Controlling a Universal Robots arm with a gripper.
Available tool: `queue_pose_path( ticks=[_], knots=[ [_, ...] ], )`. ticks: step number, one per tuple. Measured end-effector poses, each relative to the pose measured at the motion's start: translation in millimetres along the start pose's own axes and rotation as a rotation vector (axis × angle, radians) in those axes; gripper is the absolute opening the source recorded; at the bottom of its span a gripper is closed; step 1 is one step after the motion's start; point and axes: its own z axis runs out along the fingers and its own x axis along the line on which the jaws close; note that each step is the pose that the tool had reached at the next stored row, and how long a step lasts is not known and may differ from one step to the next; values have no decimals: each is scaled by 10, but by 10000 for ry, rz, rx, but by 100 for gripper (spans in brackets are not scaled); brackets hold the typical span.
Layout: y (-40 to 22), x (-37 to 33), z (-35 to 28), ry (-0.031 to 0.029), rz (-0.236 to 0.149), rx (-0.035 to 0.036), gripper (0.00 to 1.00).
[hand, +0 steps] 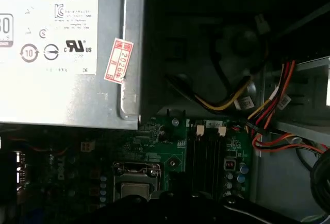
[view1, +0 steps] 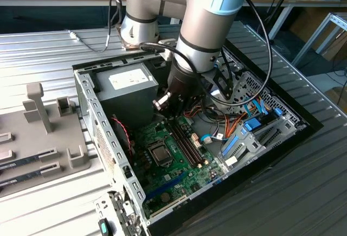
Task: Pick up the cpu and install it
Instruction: 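Install the first cpu locking lever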
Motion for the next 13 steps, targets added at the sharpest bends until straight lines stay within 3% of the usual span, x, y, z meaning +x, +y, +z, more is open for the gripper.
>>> queue_pose_path(
  ticks=[2, 4, 6, 9, 13],
  knots=[
    [4, 34, -23, -29, -4, -73, 10],
    [21, 148, -24, -102, -12, -271, 10],
    [32, 218, -21, -137, -14, -381, 10],
    [49, 333, -15, -167, -19, -471, 10],
    [74, 480, -9, -184, -21, -513, 10]
  ],
)
